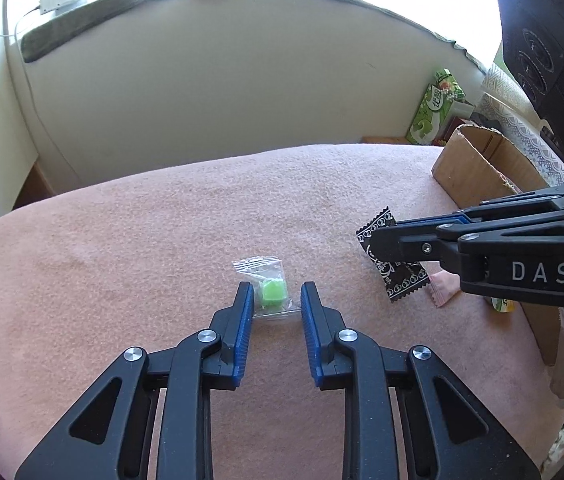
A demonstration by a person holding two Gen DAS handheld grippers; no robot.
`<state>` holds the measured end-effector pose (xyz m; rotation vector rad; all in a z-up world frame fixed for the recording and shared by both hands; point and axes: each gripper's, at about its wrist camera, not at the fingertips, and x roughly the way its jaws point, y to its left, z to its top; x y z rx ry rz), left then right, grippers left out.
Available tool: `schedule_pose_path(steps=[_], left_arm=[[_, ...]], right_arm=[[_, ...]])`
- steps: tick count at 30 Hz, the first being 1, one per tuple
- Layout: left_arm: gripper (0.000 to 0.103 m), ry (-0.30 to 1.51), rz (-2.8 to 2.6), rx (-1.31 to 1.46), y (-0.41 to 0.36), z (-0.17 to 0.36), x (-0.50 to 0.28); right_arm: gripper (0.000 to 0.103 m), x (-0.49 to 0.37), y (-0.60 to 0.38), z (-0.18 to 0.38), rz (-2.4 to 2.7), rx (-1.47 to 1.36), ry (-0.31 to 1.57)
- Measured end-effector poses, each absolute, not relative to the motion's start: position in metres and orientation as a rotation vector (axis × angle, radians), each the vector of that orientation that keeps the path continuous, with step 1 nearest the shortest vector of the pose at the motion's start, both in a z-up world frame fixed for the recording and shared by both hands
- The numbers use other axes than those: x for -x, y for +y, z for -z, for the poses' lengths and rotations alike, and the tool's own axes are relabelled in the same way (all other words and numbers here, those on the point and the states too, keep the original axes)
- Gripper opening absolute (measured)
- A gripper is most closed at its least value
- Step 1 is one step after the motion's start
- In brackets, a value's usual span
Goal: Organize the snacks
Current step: 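Carry the black candy and green candy packet into the box with both grippers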
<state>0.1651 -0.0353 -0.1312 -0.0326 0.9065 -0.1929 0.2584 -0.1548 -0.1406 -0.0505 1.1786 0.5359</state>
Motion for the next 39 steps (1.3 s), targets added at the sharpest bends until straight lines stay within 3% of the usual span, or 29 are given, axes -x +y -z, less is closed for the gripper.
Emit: schedule_pose_path(steps=[10,24,39], left_arm=[[0.022,0.835,0.205,0.036,-0.043,0.099,-0.146],[0.022,0.706,0.343,-0.018,-0.11,0.046,-0.115],[0.022,0.698,0.462,-0.043,-0.185,0.038,-0.117]], right_arm=[[0.011,-0.234,-0.182,0.112,-0.558,0.02,1.11],[0.011,-0.197,-0.26,0.057,-0.508,-0.005,0.969],[0.011,-0.196,-0.364,0.029,-0.335,-0.044,0.891]])
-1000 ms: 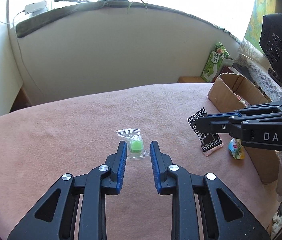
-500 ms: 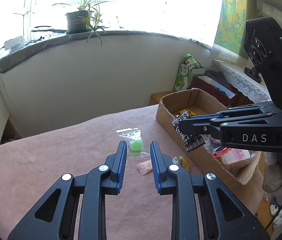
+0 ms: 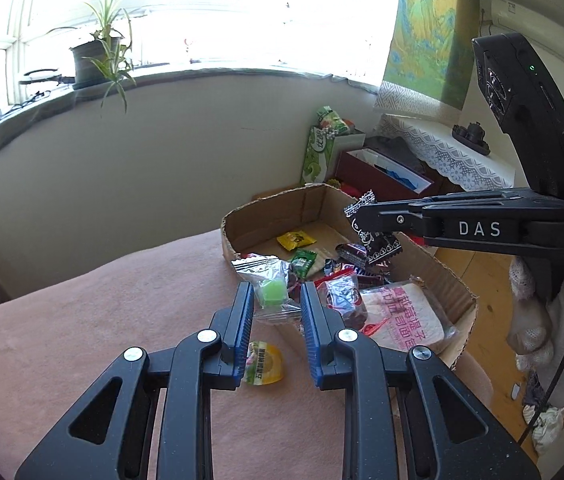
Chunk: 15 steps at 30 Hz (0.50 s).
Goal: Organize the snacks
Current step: 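Carry the black candy and green candy packet into the box with both grippers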
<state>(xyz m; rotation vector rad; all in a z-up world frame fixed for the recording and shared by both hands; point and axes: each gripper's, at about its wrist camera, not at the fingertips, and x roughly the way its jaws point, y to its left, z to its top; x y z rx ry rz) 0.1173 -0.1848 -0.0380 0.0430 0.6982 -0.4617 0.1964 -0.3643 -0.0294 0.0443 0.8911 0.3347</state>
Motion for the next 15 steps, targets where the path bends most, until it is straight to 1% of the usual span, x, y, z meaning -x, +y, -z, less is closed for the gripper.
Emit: schedule_pose_path(steps=[6,15], left_arm=[[0.022,0.702,0.49,-0.052,-0.212,0.037,-0.12],[0.023,0.708,0.517,-0.07,-0.24,0.036,-0.12]], right_arm=[[0.011,-0.203,-0.396,0.034,-0.285,-0.073,0.893],[0.011,-0.209,-0.411,0.043,-0.27,-0.084,0.906]])
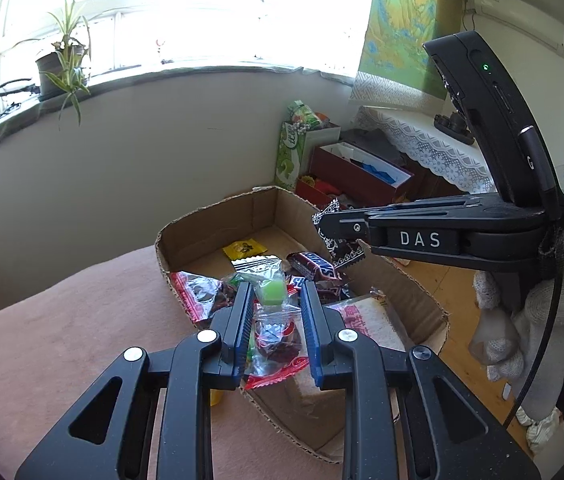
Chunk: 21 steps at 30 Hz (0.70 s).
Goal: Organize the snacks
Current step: 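Carry the black candy and green candy packet into the box with both grippers, then open both grippers over the box and move them back to the table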
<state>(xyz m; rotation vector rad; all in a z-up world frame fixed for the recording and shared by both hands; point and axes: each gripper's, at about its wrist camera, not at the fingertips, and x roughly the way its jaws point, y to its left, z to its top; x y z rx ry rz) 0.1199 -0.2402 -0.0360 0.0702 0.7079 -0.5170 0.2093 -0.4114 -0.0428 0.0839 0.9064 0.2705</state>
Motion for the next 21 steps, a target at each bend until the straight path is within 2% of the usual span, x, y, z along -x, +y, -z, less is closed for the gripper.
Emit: schedule_pose_path(steps=[14,17,21], left_arm=[[0.024,0.715,0.534,-0.082,-0.253,0.037,-0.117],[0.032,0.715,0.535,-0.086,-0.254,0.037,-0.116],[0.037,0.717,0.539,-0.088,-0.256,0.037,-0.114]], right_arm=[[0.011,-0.209,-0.418,0.048,-0.262,-0.094,0.913],[0.011,-0.208,-0.416,0.048,-0.26,-0.086,0.914],[0.014,-0.208,-0.418,0.046,-0.244,-0.086,0.908]])
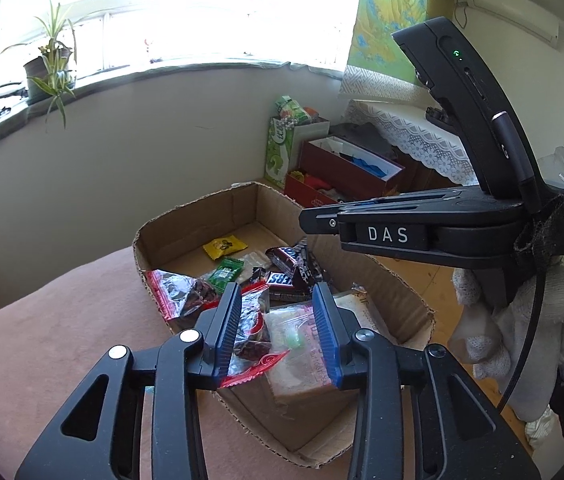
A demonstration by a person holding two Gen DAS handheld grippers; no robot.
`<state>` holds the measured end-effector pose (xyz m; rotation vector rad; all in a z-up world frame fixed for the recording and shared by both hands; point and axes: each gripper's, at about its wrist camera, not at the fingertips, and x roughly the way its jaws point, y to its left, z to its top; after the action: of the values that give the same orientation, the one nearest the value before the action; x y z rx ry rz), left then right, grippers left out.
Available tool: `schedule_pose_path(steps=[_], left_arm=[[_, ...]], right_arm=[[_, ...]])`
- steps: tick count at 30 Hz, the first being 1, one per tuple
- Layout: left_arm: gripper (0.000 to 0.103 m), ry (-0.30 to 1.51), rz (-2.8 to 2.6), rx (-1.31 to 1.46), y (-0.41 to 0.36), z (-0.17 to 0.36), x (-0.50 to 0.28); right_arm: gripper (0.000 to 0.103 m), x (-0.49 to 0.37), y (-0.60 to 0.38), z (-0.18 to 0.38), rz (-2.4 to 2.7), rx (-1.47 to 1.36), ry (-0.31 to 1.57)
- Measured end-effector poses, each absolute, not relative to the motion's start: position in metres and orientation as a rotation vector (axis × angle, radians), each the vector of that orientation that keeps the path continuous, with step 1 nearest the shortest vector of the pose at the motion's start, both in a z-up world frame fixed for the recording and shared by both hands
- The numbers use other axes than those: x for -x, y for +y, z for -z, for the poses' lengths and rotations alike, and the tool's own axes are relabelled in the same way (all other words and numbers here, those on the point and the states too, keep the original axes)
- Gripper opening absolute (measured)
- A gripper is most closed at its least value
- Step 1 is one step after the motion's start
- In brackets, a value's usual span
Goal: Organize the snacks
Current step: 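Open both grippers over the box and move them back to the table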
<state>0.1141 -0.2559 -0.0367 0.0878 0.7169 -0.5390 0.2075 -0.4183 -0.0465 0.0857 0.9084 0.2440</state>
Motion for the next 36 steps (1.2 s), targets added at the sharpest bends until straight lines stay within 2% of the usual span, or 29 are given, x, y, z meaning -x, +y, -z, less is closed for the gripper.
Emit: schedule_pose_path(steps=[2,3,4,8,13,22,36], left_arm=[[0.038,0.715,0.537,-0.088,-0.255,0.037,-0.114],[0.038,0.713,0.537,-0.09,-0.255,0.036,-0.113],[0.038,0.711,0.536,-0.091,-0.254,0.036,-0.113],[0.038,0.708,0.537,-0.089,-0.25,0.034,-0.11],[0.044,0.699,0.532,-0.081,-0.241,0.031,-0.104],[0.044,0.679,0.49,-0.054,-0.195,0.023,-0.095],[0.044,0.732,0.386,0.015,-0.114,0.038,-0.108]], right_arm=[[0.031,-0.206,-0.419,0.045,-0.233,-0.081,0.9],[0.046,-0.205,-0.419,0.044,-0.228,-0.078,0.891],[0.052,-0.203,-0.419,0.043,-0.221,-0.073,0.88],[0.059,-0.2,-0.421,0.037,-0.2,-0.066,0.863],[0.06,-0.194,-0.422,0.031,-0.178,-0.073,0.85],[0.06,-0.165,-0.415,0.017,-0.183,-0.094,0.8],[0.06,-0.056,-0.36,0.015,-0.309,-0.087,0.661]])
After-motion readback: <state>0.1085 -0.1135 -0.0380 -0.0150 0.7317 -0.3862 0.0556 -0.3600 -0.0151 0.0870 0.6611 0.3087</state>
